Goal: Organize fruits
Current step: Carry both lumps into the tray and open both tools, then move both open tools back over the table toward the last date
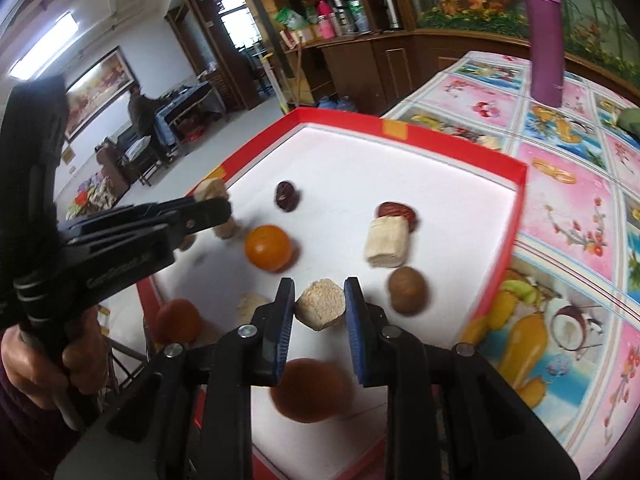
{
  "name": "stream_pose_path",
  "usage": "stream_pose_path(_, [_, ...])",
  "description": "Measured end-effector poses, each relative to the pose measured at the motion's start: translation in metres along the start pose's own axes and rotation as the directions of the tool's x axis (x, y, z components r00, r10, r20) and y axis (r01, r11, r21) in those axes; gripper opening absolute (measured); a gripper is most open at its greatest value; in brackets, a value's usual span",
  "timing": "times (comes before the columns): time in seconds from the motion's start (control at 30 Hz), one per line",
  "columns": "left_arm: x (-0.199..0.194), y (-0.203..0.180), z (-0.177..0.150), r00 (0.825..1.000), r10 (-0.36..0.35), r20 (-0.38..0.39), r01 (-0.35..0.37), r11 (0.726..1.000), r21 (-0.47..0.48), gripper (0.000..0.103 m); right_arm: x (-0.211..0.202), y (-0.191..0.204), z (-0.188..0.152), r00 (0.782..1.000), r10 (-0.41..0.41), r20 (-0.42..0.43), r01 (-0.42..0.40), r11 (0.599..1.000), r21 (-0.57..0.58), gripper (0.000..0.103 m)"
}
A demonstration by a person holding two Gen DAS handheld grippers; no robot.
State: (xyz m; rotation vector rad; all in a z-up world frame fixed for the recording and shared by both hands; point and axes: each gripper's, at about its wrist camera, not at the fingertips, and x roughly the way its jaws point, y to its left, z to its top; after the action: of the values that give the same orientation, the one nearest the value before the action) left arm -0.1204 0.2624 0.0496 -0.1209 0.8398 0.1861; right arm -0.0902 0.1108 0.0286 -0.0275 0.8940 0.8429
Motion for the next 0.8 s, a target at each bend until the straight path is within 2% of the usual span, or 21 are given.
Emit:
stream_pose_path(0.17, [0.005, 0.001, -0.002, 1.0, 0.01, -0.02, -0.01, 1.0, -0.006, 0.017, 0.008, 0.012, 0.001, 1.0, -0.001, -0.015, 0.001, 0.999, -0.036, 0.028])
stream_pose_path(0.5, [0.007, -0.003, -0.003, 0.999, 0.041, -0.029, -0.041, 0.999, 0.01, 0.018, 0.019, 0.007, 0.002, 0.998, 0.002, -0.063, -0.003, 1.0, -0.011, 0.028])
stream_pose_path(0.57, [0.008, -0.003, -0.002, 0.998, 0.05, -0.03, -0.049, 0.999, 0.014, 0.023, 0.019, 0.008, 0.002, 0.998, 0.005, -0.065, -0.006, 1.0, -0.011, 0.028])
stream_pose_path(0.67, [0.008, -0.005, -0.002, 0.998, 0.052, -0.03, -0.051, 0.998, 0.022, 0.039, 0.018, 0.008, 0.002, 0.998, 0.006, -0.069, -0.007, 1.0, -0.02, 0.028])
stream_pose_path(0.7, [0.008, -0.006, -0.001, 0.998, 0.06, -0.03, -0.059, 0.998, 0.026, 0.051, 0.018, 0.008, 0.002, 0.997, 0.01, -0.073, -0.011, 1.0, -0.017, 0.029])
stream_pose_path(0.73, [0.01, -0.005, -0.001, 0.997, 0.066, -0.035, -0.065, 0.998, 0.027, 0.056, 0.017, 0.007, 0.002, 0.997, 0.015, -0.075, -0.016, 1.0, -0.013, 0.029])
stream_pose_path(0.8, [0.012, -0.003, -0.002, 0.996, 0.08, -0.042, -0.078, 0.997, 0.027, 0.057, 0.011, 0.003, 0.003, 0.998, 0.026, -0.062, -0.026, 1.0, 0.003, 0.029])
